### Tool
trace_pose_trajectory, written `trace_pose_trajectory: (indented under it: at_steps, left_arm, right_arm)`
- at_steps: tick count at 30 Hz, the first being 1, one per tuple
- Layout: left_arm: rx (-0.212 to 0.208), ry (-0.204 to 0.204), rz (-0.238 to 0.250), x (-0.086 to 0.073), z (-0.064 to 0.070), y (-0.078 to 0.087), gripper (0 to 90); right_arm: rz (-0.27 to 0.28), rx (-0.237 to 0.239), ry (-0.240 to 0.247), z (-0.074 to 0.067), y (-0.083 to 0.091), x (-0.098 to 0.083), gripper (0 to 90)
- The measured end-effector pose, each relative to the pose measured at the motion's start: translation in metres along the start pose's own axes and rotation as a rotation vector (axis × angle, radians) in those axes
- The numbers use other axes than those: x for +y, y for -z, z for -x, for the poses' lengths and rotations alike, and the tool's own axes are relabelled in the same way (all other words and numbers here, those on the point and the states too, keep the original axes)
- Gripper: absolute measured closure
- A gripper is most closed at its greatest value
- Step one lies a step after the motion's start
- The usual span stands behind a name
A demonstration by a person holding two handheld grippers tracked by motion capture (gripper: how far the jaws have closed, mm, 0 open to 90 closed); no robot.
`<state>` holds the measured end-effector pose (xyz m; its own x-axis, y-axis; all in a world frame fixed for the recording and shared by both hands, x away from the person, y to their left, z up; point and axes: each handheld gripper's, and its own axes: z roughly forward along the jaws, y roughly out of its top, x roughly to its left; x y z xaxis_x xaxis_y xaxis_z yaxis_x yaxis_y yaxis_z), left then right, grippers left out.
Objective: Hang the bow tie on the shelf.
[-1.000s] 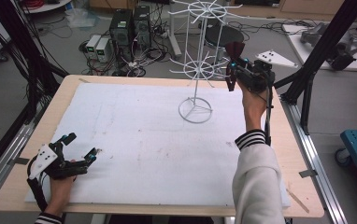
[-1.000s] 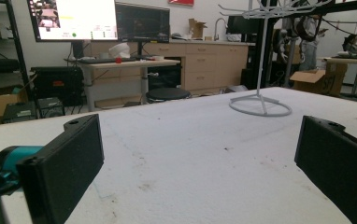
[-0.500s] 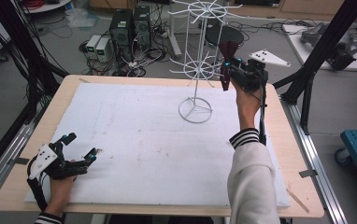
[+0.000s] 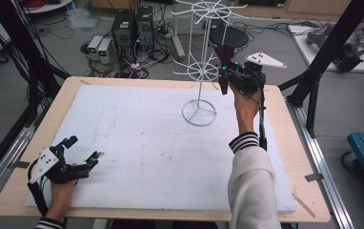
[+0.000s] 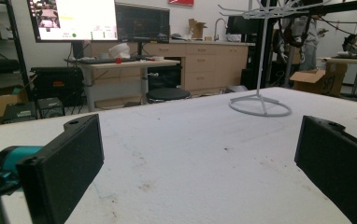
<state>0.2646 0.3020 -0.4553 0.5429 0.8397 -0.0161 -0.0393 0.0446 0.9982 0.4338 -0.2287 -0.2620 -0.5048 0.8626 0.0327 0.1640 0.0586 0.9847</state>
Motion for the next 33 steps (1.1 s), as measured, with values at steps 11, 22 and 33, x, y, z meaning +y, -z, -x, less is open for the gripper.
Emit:
trace_pose_trajectory:
  at_steps: [11,22,33]
  left_arm:
    - [0.0,0.0,0.0,0.0,0.0,0.0,1.7]
    - [0.0,0.001,0.004,0.0,0.0,0.0,1.7]
    - [-0.001,-0.004,0.002,0.0,0.0,0.0,1.7]
  right_arm:
    - [-0.028,0.004,-0.02,-0.008,-0.003,-0.006,72.9]
    - [-0.07,0.002,-0.062,-0.008,-0.004,-0.016,72.9]
    - [-0.106,0.041,-0.094,-0.002,-0.004,-0.024,72.4]
